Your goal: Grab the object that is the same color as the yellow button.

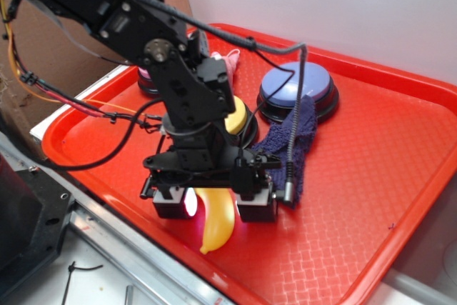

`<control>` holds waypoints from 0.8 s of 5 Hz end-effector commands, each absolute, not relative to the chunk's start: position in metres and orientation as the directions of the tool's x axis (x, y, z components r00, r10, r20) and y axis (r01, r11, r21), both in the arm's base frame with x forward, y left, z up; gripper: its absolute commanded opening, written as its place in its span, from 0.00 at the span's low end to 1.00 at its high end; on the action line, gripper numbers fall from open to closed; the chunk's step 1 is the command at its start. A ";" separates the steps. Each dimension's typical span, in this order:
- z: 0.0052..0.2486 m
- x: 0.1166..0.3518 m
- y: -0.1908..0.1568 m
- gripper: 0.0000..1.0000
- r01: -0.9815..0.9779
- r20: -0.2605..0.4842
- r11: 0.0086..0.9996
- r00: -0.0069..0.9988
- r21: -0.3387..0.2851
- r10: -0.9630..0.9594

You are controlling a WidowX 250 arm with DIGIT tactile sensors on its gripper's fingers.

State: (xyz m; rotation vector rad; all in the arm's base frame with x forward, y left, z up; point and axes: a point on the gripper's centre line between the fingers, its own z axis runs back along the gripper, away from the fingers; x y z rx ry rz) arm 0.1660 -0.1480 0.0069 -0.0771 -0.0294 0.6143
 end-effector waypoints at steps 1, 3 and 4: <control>0.016 0.176 -0.152 0.00 -0.582 0.047 0.807 0.807 -0.100 0.588; 0.071 0.185 -0.139 0.00 -0.321 0.000 0.945 0.947 -0.066 0.322; 0.121 0.192 -0.139 0.00 -0.098 -0.011 0.993 0.995 -0.062 0.098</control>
